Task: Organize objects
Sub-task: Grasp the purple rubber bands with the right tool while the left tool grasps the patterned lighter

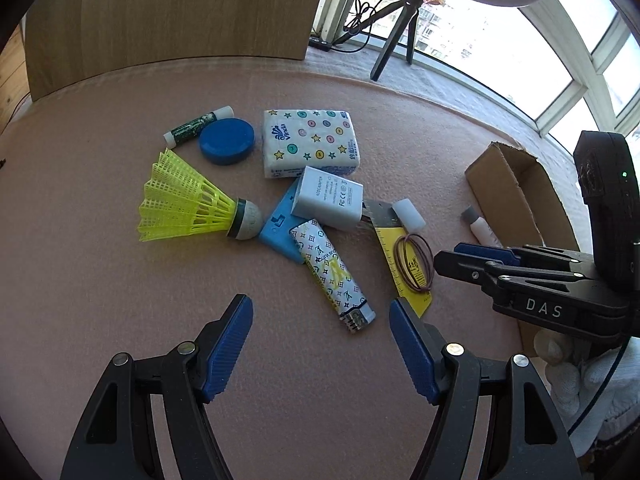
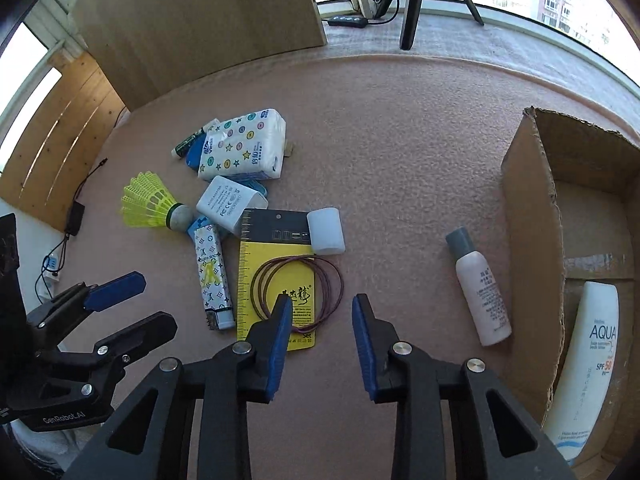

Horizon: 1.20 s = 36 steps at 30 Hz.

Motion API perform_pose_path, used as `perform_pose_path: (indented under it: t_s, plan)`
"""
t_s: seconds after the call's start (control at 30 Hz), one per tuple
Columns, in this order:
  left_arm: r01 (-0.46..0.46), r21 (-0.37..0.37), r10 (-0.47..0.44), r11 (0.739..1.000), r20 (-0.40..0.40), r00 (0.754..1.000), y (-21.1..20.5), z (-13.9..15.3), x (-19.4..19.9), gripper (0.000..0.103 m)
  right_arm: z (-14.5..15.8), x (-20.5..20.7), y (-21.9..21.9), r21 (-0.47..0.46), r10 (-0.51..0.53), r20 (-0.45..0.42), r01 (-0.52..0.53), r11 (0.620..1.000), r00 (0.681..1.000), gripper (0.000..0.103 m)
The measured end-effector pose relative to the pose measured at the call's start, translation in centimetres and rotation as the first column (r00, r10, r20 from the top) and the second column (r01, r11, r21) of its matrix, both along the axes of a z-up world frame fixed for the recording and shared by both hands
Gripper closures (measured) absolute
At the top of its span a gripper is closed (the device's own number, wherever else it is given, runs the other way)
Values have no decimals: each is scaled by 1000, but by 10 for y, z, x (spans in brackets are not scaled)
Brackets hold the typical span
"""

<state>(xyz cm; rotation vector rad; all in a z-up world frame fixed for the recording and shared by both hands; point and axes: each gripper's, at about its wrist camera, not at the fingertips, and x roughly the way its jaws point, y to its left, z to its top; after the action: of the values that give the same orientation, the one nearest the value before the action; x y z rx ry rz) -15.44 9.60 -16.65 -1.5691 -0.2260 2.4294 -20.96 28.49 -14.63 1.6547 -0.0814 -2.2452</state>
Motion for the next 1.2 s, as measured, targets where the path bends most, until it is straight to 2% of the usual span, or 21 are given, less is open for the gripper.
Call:
perform_pose_path:
  t_s: [0.2,0.4,0.67,0.9,0.97,1.03,1.1,1.17,1.2]
  plan:
    - [-21,0,21,1000,17,1000,0,-9,-16,29,-13,-5,-18,134,43,-28,-39,990,999,75]
    - [-21,-16,22,1000,25,999,5,-17,-31,29,-18,-1,-30,272,96,-57,-77,959,994,76]
    - [0,-75,3,997,39,999,19,-31,-40,29,-18,16,-13,278,87,-42,-72,958,995,76]
    - [57,-201,-58,978,2,998,36,-39,-34,29,-18,39,5,248,36,-44,-24,968,998,76]
    - [71,-233,-76,970,-13,997,38,-39,-29,33,-18,41,7,239,25,-43,-14,971,999,76]
    - [71,-230,-78,971,-20,997,36,-37,-26,38,-18,42,9,228,15,-43,-5,974,999,76]
    - [67,-228,-74,971,-24,997,30,-36,-22,48,-19,40,11,221,8,-44,2,975,999,76]
    - [66,-219,-74,973,-27,997,24,-34,-19,64,-19,41,13,212,2,-45,8,977,999,76]
    - [64,-212,-71,975,-28,997,20,-34,-18,68,-19,41,14,207,-1,-46,11,978,999,76]
